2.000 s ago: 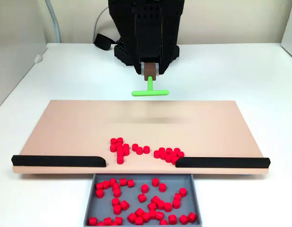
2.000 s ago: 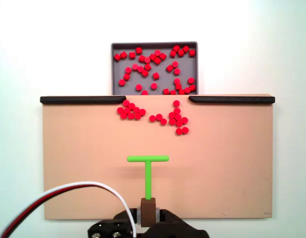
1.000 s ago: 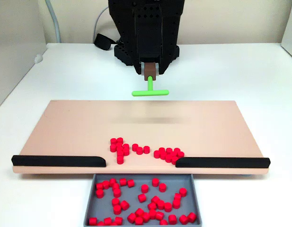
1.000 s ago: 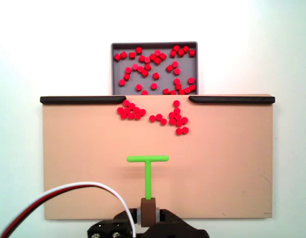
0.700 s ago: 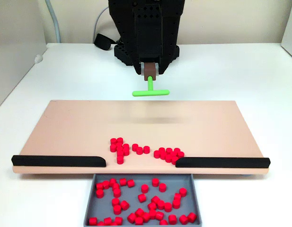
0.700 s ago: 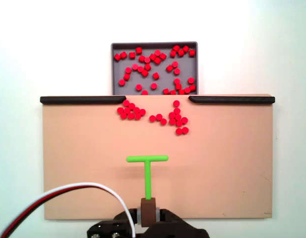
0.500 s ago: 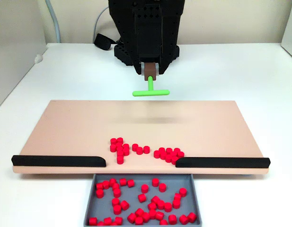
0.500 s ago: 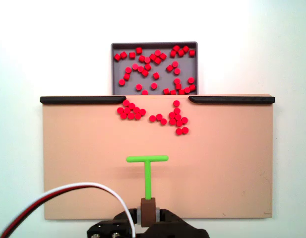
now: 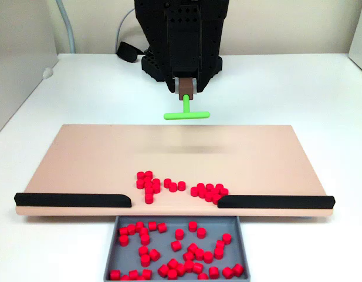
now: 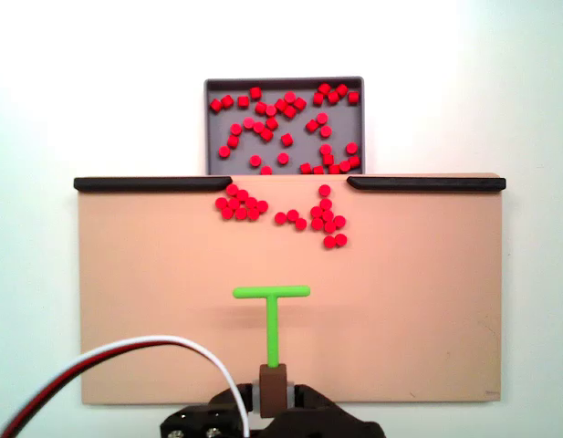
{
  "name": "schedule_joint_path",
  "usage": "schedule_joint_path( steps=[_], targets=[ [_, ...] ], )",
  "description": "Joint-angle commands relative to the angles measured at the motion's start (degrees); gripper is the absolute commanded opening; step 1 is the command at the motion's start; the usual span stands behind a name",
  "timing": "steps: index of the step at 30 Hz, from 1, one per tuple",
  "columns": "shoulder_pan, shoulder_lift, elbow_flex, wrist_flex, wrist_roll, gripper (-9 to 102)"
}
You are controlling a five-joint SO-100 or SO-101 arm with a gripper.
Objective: Gather the bottom side granules
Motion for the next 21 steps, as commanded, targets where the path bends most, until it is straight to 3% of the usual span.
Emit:
schedule_joint_path(
  steps=[1,21],
  targets=[
    [-0.26,2.72,-1.05,0.18,0.97,0],
    [-0.26,2.55,-0.35,-0.35,0.79,0]
  ],
)
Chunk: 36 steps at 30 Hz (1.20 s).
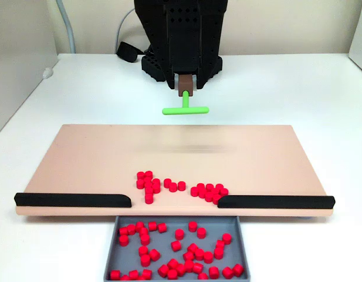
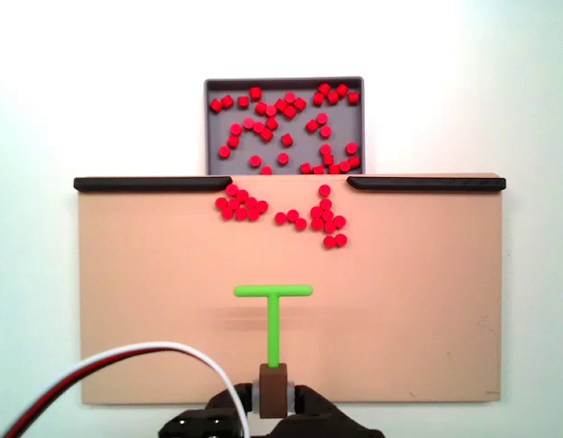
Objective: Gather the bottom side granules
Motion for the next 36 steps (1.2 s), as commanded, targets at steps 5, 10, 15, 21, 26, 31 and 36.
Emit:
schedule_joint_path(
  steps=[5,10,15,21,26,31,36],
  targets=[
    [-0.26,-1.05,-0.62,-0.35,0.53,0],
    [2.37,-1.14,-0.7,-0.35,-1.58,0],
    [5.89,-2.02,-0.18,-0.35,-6.33,0],
    [8.53,-2.9,2.02,-4.22,-8.61,0],
    [9.93,-2.55,5.45,-8.35,-10.11,1],
    [10.72,-1.23,10.46,-12.13,-12.04,1],
    [10.55,-3.6,11.34,-14.06,-11.69,0]
  ],
)
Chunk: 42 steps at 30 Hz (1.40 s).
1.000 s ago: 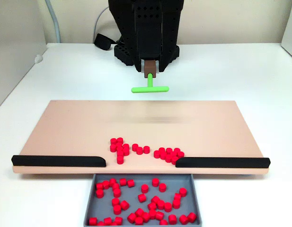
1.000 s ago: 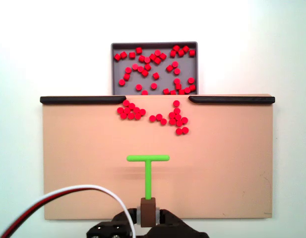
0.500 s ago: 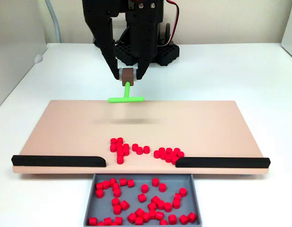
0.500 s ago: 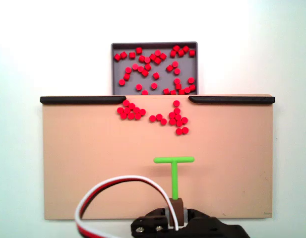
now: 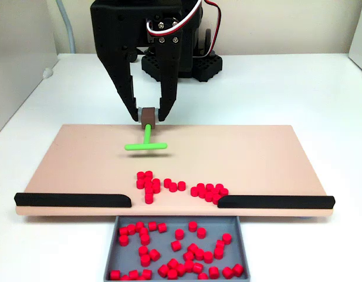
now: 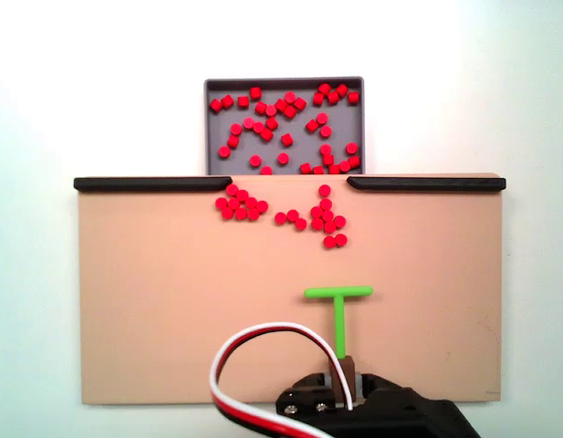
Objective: Gather the bottom side granules
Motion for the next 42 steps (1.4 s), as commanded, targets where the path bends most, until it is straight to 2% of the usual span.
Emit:
schedule_joint_path(
  steps=[1,8,42],
  targets=[
    [-0.09,-1.05,-0.09,-2.11,0.53,0],
    [-0.62,-5.54,-0.26,-4.83,1.32,1],
    [-4.31,-18.19,-13.1,-4.92,1.76,0]
  ],
)
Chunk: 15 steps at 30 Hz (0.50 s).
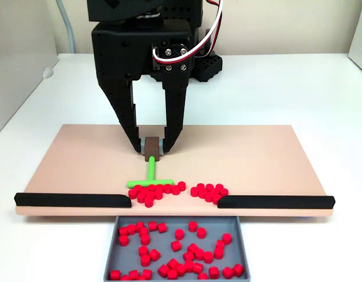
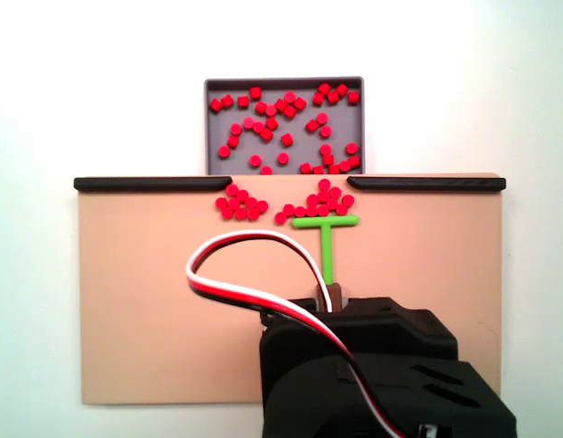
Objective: Gather the bottom side granules
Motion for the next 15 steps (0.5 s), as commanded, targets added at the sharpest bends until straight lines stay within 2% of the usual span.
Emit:
schedule_joint_path(
  steps=[1,10,15],
  targets=[
    [-0.7,-1.93,-0.44,-0.35,-0.62,0],
    [-0.88,-0.18,-0.44,0.44,1.32,0],
    [-0.62,4.22,-0.35,4.22,1.85,0]
  ],
)
